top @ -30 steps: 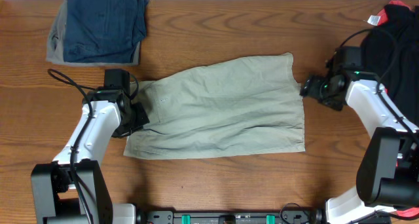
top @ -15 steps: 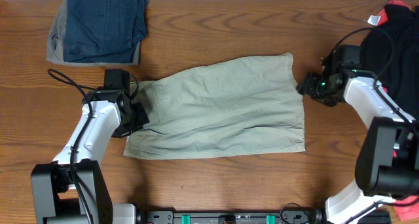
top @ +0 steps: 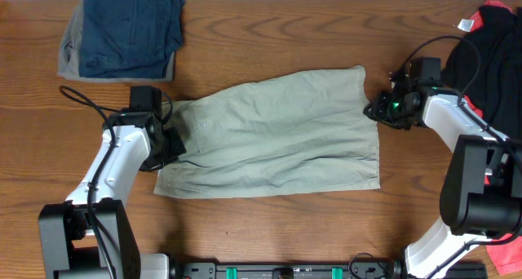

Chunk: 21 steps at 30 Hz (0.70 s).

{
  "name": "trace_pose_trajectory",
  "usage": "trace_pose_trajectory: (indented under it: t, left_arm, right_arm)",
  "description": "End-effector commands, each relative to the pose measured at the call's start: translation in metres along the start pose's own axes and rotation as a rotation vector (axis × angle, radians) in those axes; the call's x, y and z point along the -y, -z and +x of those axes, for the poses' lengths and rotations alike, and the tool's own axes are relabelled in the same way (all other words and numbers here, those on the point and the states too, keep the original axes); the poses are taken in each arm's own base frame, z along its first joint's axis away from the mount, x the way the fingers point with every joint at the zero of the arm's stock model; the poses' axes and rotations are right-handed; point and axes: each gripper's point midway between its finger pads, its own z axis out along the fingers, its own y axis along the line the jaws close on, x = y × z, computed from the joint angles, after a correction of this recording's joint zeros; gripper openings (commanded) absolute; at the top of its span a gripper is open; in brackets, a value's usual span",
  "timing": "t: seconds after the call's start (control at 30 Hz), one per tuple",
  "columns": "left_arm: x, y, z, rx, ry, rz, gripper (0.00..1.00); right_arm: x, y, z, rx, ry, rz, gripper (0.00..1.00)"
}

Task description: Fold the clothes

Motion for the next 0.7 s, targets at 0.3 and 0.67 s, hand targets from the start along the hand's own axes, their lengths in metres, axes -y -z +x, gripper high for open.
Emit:
trace_pose_trajectory:
  t: [0.3, 0.67]
  left_arm:
    - [-0.005, 0.002, -0.004, 0.015, 0.01, -0.021, 0.09]
    - [0.0, 0.031, -0.011, 0.089, 0.022, 0.017, 0.06]
  right_arm:
    - [-0.01, -0.005, 0.0, -0.011, 0.023, -0.019, 0.09]
    - [-0.012, 0.024, -0.019, 0.011, -0.042, -0.015, 0.01]
